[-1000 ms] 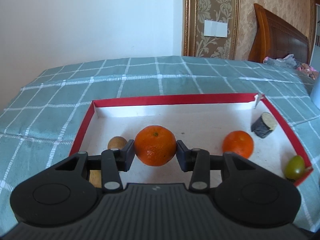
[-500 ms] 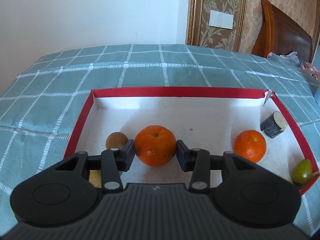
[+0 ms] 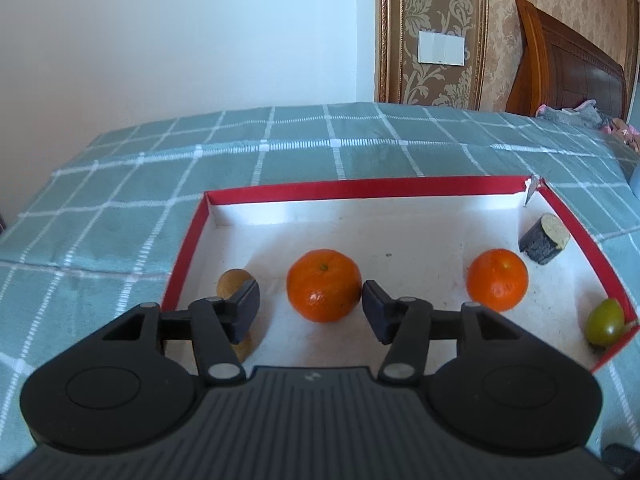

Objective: Organize fruits
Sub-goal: 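Carry the mandarin into the tray and open the left gripper, then withdraw the left gripper from the tray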

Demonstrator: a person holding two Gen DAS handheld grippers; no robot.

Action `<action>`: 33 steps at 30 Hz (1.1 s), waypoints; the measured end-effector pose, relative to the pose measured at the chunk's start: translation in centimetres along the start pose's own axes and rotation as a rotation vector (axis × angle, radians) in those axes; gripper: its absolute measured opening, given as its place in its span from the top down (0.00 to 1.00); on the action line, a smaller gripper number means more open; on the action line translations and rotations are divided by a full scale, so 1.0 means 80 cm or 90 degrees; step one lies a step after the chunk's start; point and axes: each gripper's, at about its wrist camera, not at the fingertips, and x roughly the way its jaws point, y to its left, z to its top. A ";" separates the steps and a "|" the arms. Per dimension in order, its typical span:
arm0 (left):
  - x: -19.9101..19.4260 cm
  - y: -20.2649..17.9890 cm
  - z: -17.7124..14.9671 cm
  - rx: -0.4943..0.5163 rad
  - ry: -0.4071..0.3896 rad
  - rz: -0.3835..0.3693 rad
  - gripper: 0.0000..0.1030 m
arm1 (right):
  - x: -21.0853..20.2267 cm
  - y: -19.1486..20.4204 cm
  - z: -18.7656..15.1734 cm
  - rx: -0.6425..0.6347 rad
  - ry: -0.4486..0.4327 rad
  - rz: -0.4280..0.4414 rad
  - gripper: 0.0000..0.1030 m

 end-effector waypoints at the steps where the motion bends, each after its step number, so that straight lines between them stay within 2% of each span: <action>1: -0.005 0.000 -0.003 0.003 -0.005 -0.001 0.48 | 0.000 0.000 0.000 0.000 0.000 0.000 0.01; 6: -0.035 -0.002 -0.019 0.013 -0.037 0.005 0.44 | 0.000 0.000 0.000 0.000 0.000 0.000 0.01; 11: -0.073 0.003 -0.041 -0.005 -0.073 -0.005 0.39 | 0.000 0.000 0.000 0.000 0.000 0.000 0.01; 19: -0.146 0.008 -0.097 0.007 -0.122 -0.003 0.32 | 0.000 0.000 0.001 0.000 0.000 0.000 0.01; 27: -0.171 -0.007 -0.146 0.028 -0.128 -0.015 0.24 | 0.000 0.000 0.001 0.000 0.000 0.000 0.01; 33: -0.169 -0.018 -0.170 0.053 -0.114 0.000 0.21 | -0.001 -0.001 0.001 0.001 0.000 0.001 0.01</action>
